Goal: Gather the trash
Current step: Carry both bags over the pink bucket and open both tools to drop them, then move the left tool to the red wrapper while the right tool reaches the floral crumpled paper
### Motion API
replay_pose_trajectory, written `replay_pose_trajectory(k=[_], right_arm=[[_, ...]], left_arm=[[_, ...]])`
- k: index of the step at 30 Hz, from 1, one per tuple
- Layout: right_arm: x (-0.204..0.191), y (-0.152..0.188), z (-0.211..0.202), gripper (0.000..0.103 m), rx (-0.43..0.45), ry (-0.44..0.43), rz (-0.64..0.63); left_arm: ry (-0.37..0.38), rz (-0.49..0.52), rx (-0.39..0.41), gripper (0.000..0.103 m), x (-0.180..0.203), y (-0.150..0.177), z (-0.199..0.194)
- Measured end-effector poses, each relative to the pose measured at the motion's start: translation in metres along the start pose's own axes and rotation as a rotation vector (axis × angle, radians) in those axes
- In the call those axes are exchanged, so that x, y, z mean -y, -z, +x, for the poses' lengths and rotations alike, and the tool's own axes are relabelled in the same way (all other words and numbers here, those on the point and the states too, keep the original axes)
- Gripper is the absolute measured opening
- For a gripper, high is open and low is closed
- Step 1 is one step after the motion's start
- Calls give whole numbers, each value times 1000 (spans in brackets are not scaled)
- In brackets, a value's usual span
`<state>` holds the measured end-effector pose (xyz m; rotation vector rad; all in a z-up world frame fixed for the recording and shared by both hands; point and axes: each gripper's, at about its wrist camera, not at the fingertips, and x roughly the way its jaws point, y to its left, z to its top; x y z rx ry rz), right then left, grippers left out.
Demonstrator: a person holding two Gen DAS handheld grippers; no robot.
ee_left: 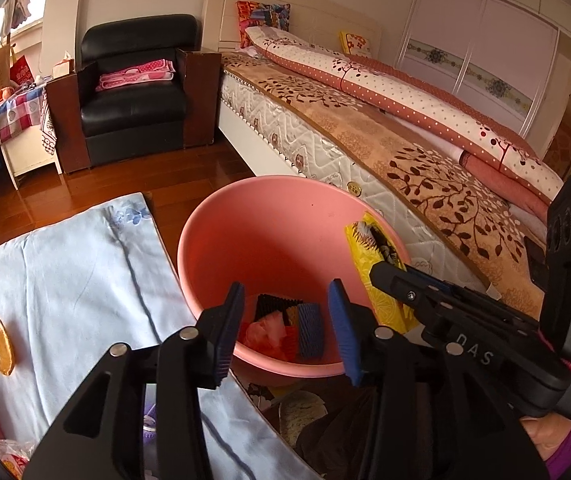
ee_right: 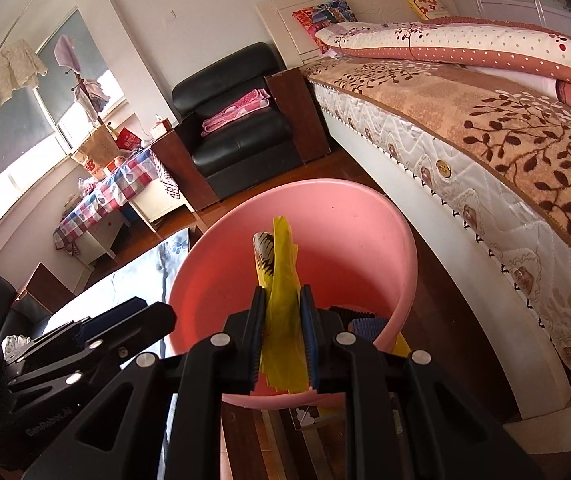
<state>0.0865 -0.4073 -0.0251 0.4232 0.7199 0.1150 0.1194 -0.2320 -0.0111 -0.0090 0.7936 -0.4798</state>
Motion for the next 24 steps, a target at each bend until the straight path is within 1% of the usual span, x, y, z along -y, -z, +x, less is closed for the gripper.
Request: replay_pose_trajectory(k=[2,4,6,8,16,24], right_arm=[[0,0,1,19,2,7,0],[1,0,0,23,7,14,-1],[1,0,-1,33,10,21,2],[2,0,-2,40,17,22,12],[-6,0,-13,40,32,13,-12],[-28,11,-27,40,37,-27,-46]], left_arm=[[-1,-6,2,44,-1,0,-2],[1,-12,3,44,-2,0,-4],[1,-14,7,44,-2,1,-6],[2,-17,10,44,-3,2,-8],[3,-30,31,44,-6,2,-21],[-25,-53,49,44,-13,5,-41]])
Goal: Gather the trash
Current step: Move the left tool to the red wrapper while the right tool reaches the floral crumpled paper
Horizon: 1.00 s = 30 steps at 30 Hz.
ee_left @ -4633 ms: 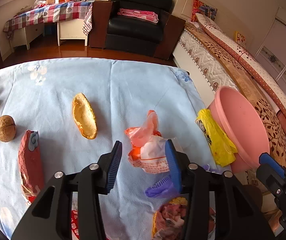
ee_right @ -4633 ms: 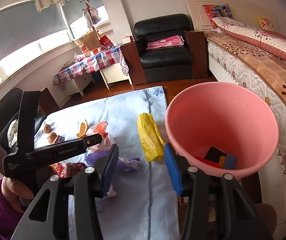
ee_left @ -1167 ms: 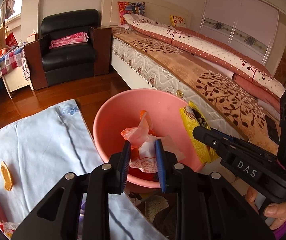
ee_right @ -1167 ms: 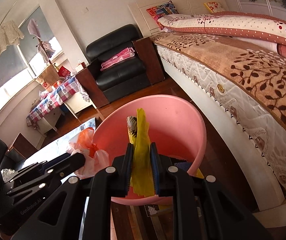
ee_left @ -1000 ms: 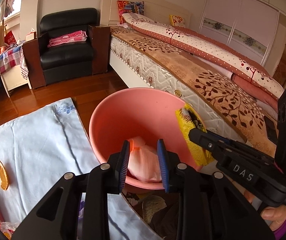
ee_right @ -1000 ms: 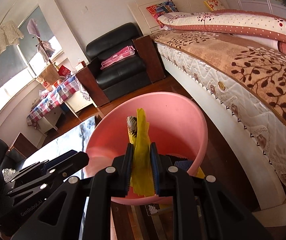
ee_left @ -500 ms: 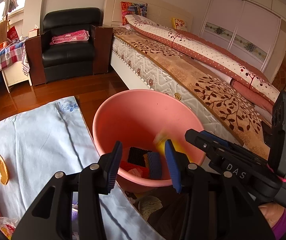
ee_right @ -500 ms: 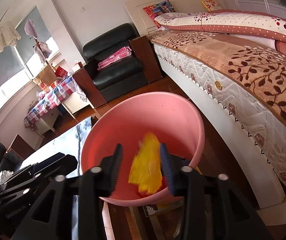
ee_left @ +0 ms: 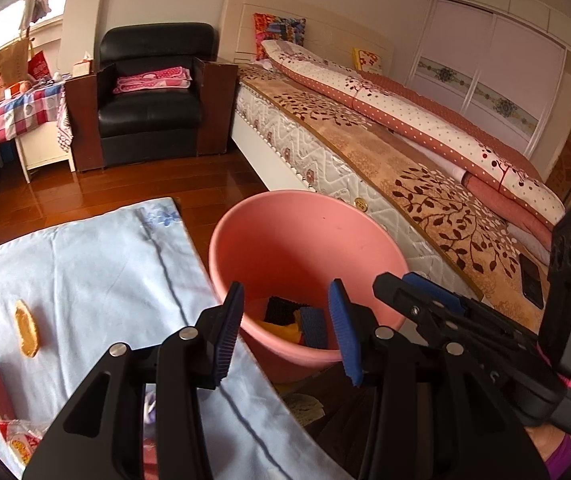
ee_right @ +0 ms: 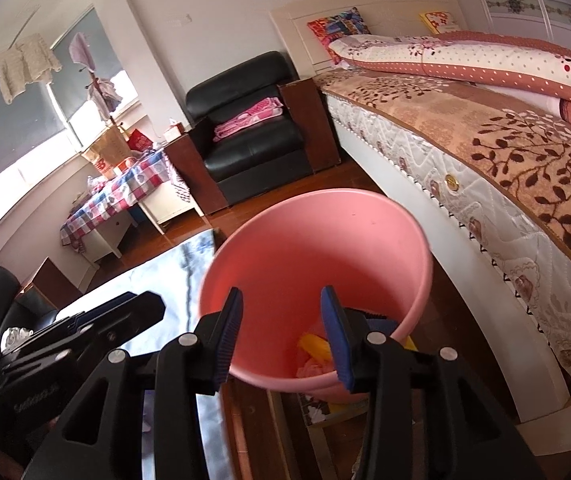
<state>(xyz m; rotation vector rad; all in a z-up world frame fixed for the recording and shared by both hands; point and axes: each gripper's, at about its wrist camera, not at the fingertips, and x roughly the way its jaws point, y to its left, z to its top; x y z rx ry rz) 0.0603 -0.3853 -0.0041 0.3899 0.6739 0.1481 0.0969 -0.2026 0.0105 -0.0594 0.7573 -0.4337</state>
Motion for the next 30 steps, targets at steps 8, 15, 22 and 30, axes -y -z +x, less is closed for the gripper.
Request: replay_pose_trajectory(k=[8,15,22,30], right_arm=[[-29,10,-18,45,12,-32,-53],[-51,20,-27,45,11,-53,-81],[-74,32,-31,45,1,-84,-123],[-97,47,-23,45,-39,-121,-168]], left_arm=[[-32,-28,25,44,-14,6,-25],[-94,-25,69,44,-29,15,-53],[-155,-58,83,44,-58,24,-74],[-240,-111,81,44,-102,40,-92]])
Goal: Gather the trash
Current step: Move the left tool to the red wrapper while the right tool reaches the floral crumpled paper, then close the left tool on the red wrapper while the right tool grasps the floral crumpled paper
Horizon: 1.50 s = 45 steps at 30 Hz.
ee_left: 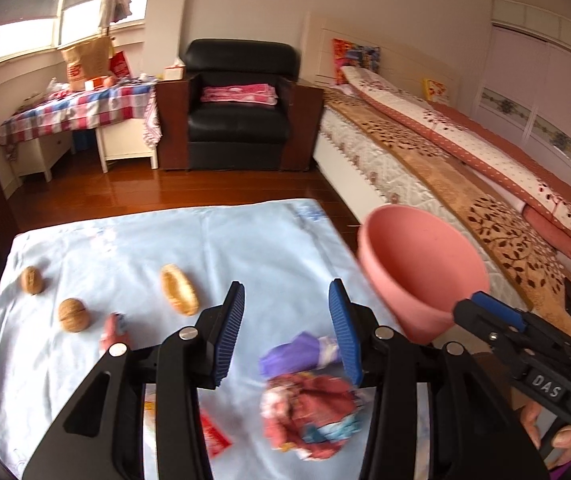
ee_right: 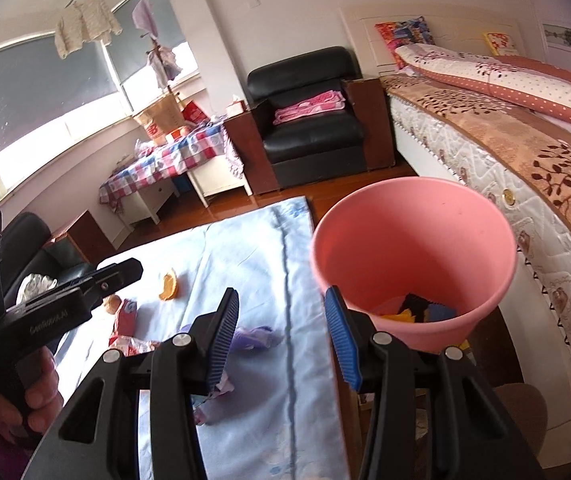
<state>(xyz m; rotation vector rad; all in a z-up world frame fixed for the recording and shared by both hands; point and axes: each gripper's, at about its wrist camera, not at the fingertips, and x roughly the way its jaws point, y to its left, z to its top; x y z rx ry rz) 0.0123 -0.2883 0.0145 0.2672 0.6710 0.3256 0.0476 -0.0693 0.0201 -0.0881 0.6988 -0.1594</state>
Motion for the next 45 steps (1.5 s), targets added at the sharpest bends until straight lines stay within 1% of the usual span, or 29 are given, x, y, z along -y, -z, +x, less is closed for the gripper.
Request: replay_pose_trajectory(k=[7,12,15,16,18,22,24,28,34,35,36,39,41,43,45], right_arm=[[-23,10,14,45,-63,-52,-60],[-38,20,26,45,-133,-119,-106],[-45,26,36,45,-181,-144,-121],[-47,28,39,45,-196,-152,-122],[-49,30,44,52,-223,-167,-121],[-52,33,49,55,-241,-189,-129],[-54,33,49,61,-245,-201,-137],[-58,35,49,62,-250,-217,-157],[-58,38,53,62,-272,-222,-162],[-58,38,54,62,-276,-223,-162],[-57,39,55,63,-279,-222,-162],[-58,41,58,63,-291,-221,-160],[-58,42,61,63,-300,-221,-158],[-58,43,63,63,-309,-223,-158],[-60,45,65,66,-315,-228,-160]], left_arm=[[-90,-45,0,44,-45,13,-7],[-137,-89,-4,44,-74,21,-14],[-163,-110,-24,44,-89,30,-15],[-169,-113,-34,44,-92,34,-15],[-182,-126,-56,44,-97,42,-12],[-193,-168,-97,44,-107,47,0],[-198,-190,-114,44,-112,49,6],[-187,-234,-133,44,-120,49,18],[-225,-222,-146,44,-122,50,32],[-229,-229,-150,42,-124,51,33],[-229,-235,-152,29,-126,52,33],[-211,-277,-155,15,-134,54,31],[-210,-281,-140,12,-135,54,27],[-207,-281,-130,12,-135,53,22],[-192,-294,-118,12,-136,50,17]])
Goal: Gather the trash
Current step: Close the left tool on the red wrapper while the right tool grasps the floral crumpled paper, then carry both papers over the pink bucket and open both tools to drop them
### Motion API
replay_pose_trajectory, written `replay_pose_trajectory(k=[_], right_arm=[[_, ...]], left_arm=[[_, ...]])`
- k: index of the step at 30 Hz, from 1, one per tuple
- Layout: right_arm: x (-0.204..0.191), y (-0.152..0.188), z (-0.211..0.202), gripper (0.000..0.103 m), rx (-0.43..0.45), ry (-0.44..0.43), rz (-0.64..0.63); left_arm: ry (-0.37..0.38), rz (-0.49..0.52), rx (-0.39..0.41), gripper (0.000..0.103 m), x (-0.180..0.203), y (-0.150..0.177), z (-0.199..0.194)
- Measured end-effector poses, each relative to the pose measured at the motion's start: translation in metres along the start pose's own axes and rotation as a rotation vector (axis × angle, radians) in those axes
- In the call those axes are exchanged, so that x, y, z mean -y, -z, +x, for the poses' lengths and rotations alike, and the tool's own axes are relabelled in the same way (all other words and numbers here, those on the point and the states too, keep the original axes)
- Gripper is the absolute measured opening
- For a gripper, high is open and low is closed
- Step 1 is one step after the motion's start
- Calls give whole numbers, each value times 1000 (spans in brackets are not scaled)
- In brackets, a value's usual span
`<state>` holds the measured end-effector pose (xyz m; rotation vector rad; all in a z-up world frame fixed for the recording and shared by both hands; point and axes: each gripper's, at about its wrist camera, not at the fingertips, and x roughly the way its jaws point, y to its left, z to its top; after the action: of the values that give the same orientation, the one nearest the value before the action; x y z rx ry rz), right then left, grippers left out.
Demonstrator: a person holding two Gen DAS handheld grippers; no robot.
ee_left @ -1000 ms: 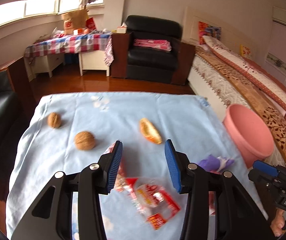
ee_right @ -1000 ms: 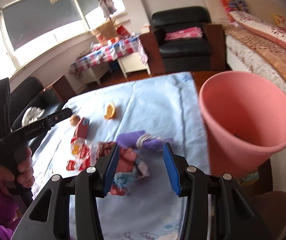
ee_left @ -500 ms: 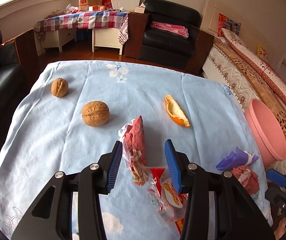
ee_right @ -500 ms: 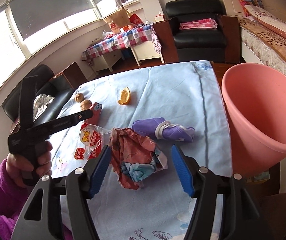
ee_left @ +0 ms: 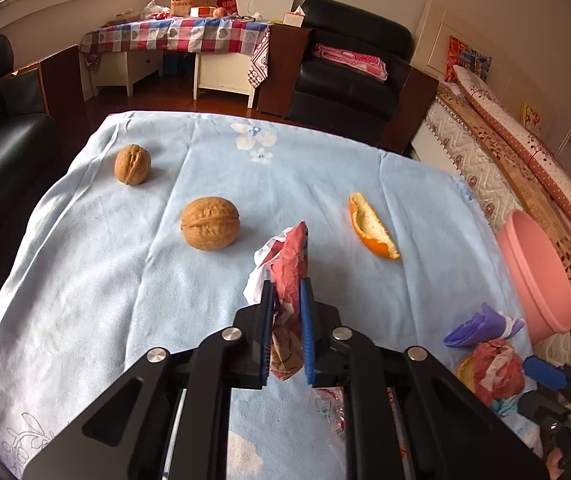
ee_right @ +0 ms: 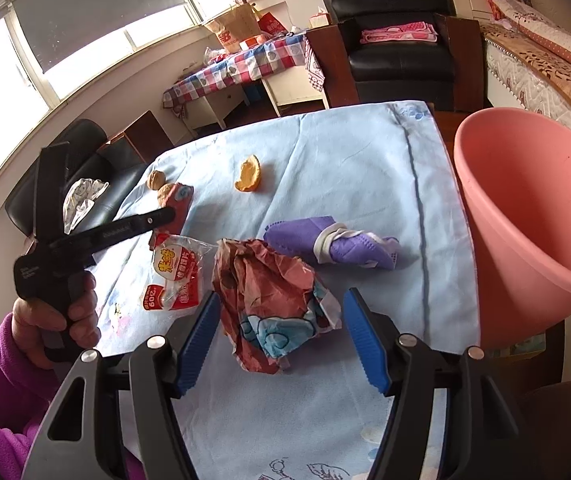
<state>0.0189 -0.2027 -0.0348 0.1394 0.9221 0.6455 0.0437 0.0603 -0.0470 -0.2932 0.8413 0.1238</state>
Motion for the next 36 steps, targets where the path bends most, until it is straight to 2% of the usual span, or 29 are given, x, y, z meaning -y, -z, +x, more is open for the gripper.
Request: replay_pose_trajectory(k=[7,14,16,17,20,22,28,36], right_arm=[[-2,1,11,67,-29,9,-7],[3,2,18,66,-49,19,2],[4,4,19,54,-53,7,10],[5,4,19,44,-55,6,13],[10,5,19,31,-56,-12,34],[11,6,17,29,-52,-22,37],[7,4,-4,28,18,-55,8],[9,-7,-39,28,132,-25,12]], left_arm=[[68,16,50,12,13,-8,-25],[114,46,62,12,32,-7,-37],[119,50,63,12,34,-7,-38],[121,54,65,12,35,-7,-40],[126,61,70,12,36,-7,-43],[128,67,75,12,38,-8,-45],[143,80,91,12,44,-10,-52],[195,116,139,12,64,-19,-69]])
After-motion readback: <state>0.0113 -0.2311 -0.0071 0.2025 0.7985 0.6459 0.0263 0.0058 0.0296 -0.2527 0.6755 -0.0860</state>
